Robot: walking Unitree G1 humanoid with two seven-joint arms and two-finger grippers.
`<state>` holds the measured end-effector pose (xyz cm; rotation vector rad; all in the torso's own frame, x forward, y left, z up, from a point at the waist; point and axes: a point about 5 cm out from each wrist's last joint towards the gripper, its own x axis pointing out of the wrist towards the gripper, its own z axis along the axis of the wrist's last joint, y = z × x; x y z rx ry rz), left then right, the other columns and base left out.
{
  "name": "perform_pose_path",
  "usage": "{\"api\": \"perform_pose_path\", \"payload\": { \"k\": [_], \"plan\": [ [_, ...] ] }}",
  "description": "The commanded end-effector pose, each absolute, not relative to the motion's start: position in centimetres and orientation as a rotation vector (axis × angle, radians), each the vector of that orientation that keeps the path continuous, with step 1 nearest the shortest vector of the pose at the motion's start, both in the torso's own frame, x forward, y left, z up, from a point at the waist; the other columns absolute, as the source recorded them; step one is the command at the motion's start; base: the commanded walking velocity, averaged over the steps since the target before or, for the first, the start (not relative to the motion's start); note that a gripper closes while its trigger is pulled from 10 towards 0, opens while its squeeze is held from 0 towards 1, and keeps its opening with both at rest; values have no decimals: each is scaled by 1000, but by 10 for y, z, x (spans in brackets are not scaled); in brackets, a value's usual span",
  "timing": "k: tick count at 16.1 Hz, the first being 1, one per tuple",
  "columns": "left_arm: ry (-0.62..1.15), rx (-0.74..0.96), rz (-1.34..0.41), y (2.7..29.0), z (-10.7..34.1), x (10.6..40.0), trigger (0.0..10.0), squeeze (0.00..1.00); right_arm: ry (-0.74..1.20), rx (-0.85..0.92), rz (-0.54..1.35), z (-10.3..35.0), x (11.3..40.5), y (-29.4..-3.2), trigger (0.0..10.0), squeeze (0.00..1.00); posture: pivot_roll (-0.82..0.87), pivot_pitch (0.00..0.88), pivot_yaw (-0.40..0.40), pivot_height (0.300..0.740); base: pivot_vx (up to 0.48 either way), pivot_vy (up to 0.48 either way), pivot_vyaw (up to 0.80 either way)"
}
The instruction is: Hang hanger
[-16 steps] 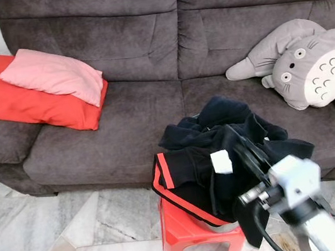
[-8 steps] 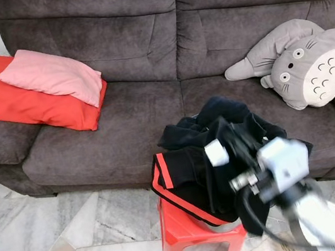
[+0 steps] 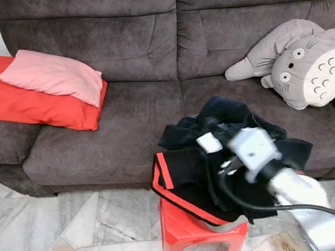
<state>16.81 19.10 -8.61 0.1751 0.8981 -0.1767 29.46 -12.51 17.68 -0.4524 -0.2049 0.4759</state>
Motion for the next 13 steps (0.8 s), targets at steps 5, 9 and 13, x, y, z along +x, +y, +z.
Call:
{"api": "perform_pose_path", "payload": {
  "k": [5, 9, 13],
  "plan": [
    [976, 146, -184, 188, -95, 150, 10000, 0, -46, -551, 538, 161, 315, -119, 157, 0, -152, 165, -16, 740, 0, 0, 0],
    [980, 147, -185, 189, -95, 150, 10000, 0, -99, -367, 525, 180, 317, -115, 10000, 1000, -154, 174, -12, 740, 0, 0, 0],
    [983, 155, -192, 190, -95, 150, 10000, 0, -204, -88, 556, 213, 290, -110, 10000, 1000, -173, 183, -4, 740, 0, 0, 0]
  ]
}}
